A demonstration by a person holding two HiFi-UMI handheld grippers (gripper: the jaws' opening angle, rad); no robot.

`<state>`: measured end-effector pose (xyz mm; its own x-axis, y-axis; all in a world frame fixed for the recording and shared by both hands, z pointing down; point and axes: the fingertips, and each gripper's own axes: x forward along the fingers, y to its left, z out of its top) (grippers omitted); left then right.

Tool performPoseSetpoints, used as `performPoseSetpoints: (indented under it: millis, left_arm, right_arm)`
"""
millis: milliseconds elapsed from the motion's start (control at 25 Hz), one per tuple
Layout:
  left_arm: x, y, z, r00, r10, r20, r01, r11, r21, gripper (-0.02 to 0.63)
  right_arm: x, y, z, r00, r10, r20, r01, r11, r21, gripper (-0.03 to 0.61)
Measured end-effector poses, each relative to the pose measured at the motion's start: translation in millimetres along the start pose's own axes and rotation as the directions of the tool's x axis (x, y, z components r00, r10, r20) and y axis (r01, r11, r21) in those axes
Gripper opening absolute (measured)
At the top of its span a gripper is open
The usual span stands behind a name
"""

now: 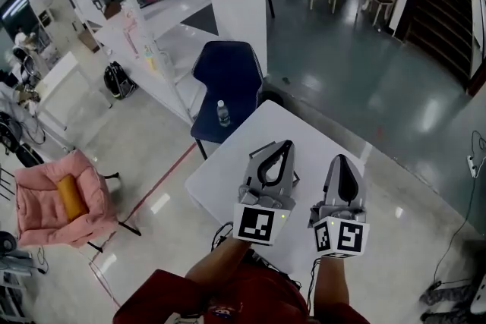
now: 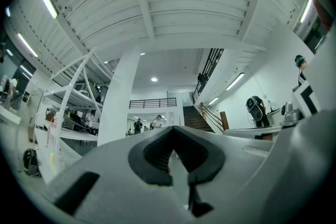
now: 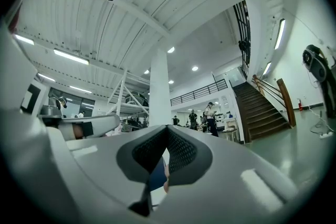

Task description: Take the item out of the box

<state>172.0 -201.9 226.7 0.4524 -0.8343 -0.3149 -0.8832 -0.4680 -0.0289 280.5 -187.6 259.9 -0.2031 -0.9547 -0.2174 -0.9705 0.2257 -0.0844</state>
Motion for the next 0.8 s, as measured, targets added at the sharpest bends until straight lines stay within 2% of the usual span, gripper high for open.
performPoseSetpoints:
  millis: [240,800]
  left_arm:
    - [10,9,-21,0.999,0.017,-0.034,-0.017,1.000,-0.006,0.003]
    - [37,51,-72,0.997,0.043,-0.057,-0.045,0.998,-0.033,0.003]
  right_arm:
    - [15,-4,-19,0.999,0.015,-0.031,-0.015,1.000,0.008,0.000]
    - [64,-3,-75,0.990,0.044,-0.137,-0.045,0.999,-0.002,0.000]
